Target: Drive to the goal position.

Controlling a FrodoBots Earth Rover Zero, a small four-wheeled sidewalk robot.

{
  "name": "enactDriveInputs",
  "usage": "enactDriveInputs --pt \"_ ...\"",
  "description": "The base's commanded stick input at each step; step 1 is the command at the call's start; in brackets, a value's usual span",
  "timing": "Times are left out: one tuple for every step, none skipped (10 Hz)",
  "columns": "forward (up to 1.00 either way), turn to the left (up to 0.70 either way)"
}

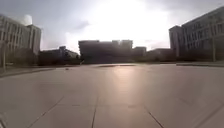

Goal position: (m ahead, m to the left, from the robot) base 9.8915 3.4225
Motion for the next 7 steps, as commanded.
enactDriveInputs --pt "1.00 0.03" --pt "1.00 0.03" --pt "1.00 0.03" --pt "1.00 0.03" --pt "1.00 0.03" --pt "1.00 0.03" --pt "1.00 0.03"
